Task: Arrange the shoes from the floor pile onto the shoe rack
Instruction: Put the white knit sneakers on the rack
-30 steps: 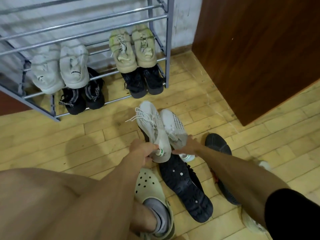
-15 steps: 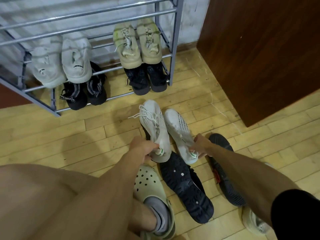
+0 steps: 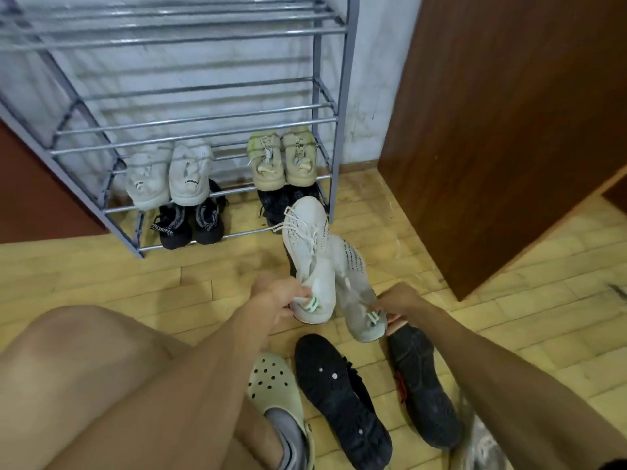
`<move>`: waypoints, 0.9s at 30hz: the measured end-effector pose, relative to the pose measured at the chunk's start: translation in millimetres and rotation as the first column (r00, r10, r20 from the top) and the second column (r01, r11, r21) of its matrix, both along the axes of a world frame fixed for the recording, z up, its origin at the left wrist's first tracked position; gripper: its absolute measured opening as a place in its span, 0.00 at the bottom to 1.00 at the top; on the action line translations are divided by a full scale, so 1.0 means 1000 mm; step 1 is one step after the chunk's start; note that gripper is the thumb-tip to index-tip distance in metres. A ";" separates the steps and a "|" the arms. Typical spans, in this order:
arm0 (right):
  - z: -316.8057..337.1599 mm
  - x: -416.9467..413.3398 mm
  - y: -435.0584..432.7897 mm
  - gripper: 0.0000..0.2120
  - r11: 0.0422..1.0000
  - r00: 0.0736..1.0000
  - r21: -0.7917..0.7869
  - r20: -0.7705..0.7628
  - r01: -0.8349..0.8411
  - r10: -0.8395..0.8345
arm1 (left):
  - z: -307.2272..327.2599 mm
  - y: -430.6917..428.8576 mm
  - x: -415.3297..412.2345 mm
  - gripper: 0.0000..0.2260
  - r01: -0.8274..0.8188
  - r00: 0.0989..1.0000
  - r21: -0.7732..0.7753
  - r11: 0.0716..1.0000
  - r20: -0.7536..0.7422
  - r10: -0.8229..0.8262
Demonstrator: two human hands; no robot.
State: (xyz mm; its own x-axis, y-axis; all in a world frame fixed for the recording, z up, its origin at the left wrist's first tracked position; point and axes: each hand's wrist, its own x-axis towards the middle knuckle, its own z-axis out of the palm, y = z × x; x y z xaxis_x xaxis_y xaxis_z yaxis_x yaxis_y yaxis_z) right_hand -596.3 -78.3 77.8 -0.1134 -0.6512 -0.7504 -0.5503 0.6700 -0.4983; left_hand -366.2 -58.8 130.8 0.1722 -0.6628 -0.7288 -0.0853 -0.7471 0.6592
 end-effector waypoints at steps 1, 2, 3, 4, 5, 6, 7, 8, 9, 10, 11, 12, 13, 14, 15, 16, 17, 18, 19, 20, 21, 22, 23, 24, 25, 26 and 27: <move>0.013 -0.003 -0.002 0.16 0.999 0.999 -0.036 0.040 0.016 -0.015 | 0.009 -0.001 0.001 0.10 -0.004 1.000 -0.035 0.999 0.005 0.004; 0.027 -0.005 -0.005 0.18 0.997 0.997 -0.074 0.077 0.032 -0.027 | 0.019 -0.002 0.003 0.08 -0.012 1.000 -0.066 0.998 0.015 0.013; 0.040 -0.007 -0.008 0.20 0.993 0.993 -0.108 0.110 0.040 -0.028 | 0.030 -0.003 0.007 0.07 -0.027 0.999 -0.094 0.995 0.030 0.030; 0.054 -0.006 -0.011 0.23 0.990 0.991 -0.137 0.130 0.035 -0.017 | 0.042 -0.004 0.010 0.07 -0.035 0.998 -0.128 0.991 0.046 0.041; 0.068 -0.004 -0.014 0.25 0.986 0.990 -0.166 0.142 0.026 -0.002 | 0.054 -0.006 0.015 0.08 -0.034 0.998 -0.151 0.988 0.054 0.043; 0.082 -0.002 -0.017 0.27 0.980 0.989 -0.197 0.150 0.024 0.006 | 0.065 -0.009 0.020 0.08 -0.036 0.997 -0.185 0.982 0.060 0.048; 0.095 0.001 -0.021 0.28 0.972 0.986 -0.233 0.165 0.031 0.008 | 0.078 -0.012 0.025 0.08 -0.042 0.996 -0.212 0.976 0.070 0.058; 0.108 0.005 -0.024 0.29 0.961 0.984 -0.272 0.179 0.048 0.002 | 0.088 -0.015 0.031 0.08 -0.051 0.994 -0.242 0.969 0.079 0.072; 0.120 0.010 -0.026 0.29 0.948 0.982 -0.311 0.190 0.058 0.002 | 0.099 -0.018 0.036 0.09 -0.060 0.992 -0.263 0.963 0.088 0.086; 0.131 0.015 -0.030 0.29 0.937 0.981 -0.344 0.196 0.063 0.006 | 0.108 -0.023 0.041 0.09 -0.065 0.991 -0.280 0.958 0.093 0.095; 0.141 0.020 -0.034 0.28 0.927 0.978 -0.369 0.209 0.067 0.012 | 0.118 -0.027 0.046 0.09 -0.073 0.990 -0.303 0.950 0.092 0.106; 0.150 0.026 -0.038 0.27 0.919 0.975 -0.387 0.221 0.073 0.016 | 0.126 -0.032 0.051 0.09 -0.083 0.989 -0.327 0.941 0.087 0.117; 0.159 0.032 -0.043 0.25 0.912 0.971 -0.403 0.240 0.080 0.021 | 0.133 -0.038 0.056 0.08 -0.091 0.989 -0.351 0.932 0.079 0.127; 0.168 0.039 -0.050 0.24 0.906 0.967 -0.415 0.251 0.082 0.028 | 0.139 -0.044 0.062 0.08 -0.094 0.989 -0.364 0.927 0.075 0.129; 0.176 0.047 -0.057 0.22 0.902 0.965 -0.423 0.261 0.086 0.030 | 0.143 -0.051 0.068 0.10 -0.094 0.989 -0.374 0.923 0.071 0.129; 0.183 0.054 -0.064 0.20 0.896 0.962 -0.433 0.270 0.099 0.025 | 0.147 -0.058 0.072 0.12 -0.091 0.989 -0.385 0.918 0.069 0.128; 0.191 0.062 -0.072 0.16 0.889 0.960 -0.443 0.278 0.115 0.015 | 0.151 -0.065 0.076 0.15 -0.089 0.989 -0.396 0.914 0.071 0.126; 0.197 0.069 -0.082 0.13 0.884 0.958 -0.448 0.287 0.136 -0.002 | 0.153 -0.072 0.080 0.16 -0.085 0.990 -0.399 0.913 0.070 0.123; 0.203 0.075 -0.092 0.11 0.880 0.954 -0.448 0.298 0.157 -0.018 | 0.155 -0.081 0.084 0.17 -0.095 0.989 -0.395 0.914 0.067 0.132; 0.208 0.082 -0.104 0.11 0.878 0.951 -0.447 0.308 0.173 -0.031 | 0.156 -0.090 0.089 0.18 -0.107 0.987 -0.392 0.914 0.068 0.145; 0.213 0.088 -0.115 0.12 0.874 0.948 -0.448 0.315 0.188 -0.043 | 0.158 -0.099 0.092 0.17 -0.114 0.986 -0.389 0.914 0.070 0.153; 0.216 0.092 -0.127 0.13 0.871 0.946 -0.448 0.321 0.203 -0.055 | 0.158 -0.111 0.096 0.16 -0.121 0.985 -0.391 0.913 0.064 0.158; 0.219 0.097 -0.140 0.13 0.870 0.941 -0.443 0.333 0.217 -0.065 | 0.159 -0.123 0.098 0.15 -0.128 0.986 -0.395 0.910 0.049 0.160; 0.221 0.100 -0.154 0.13 0.870 0.935 -0.437 0.348 0.230 -0.073 | 0.159 -0.136 0.100 0.13 -0.135 0.986 -0.401 0.906 0.038 0.164; 0.223 0.105 -0.168 0.13 0.869 0.935 -0.436 0.346 0.233 -0.077 | 0.160 -0.149 0.102 0.13 -0.142 0.985 -0.407 0.903 0.031 0.168; 0.222 0.109 -0.183 0.13 0.868 0.939 -0.441 0.335 0.229 -0.078 | 0.159 -0.163 0.103 0.13 -0.146 0.985 -0.413 0.899 0.022 0.171; 0.222 0.112 -0.197 0.11 0.864 0.943 -0.450 0.323 0.228 -0.081 | 0.160 -0.177 0.104 0.15 -0.156 0.985 -0.419 0.894 0.003 0.173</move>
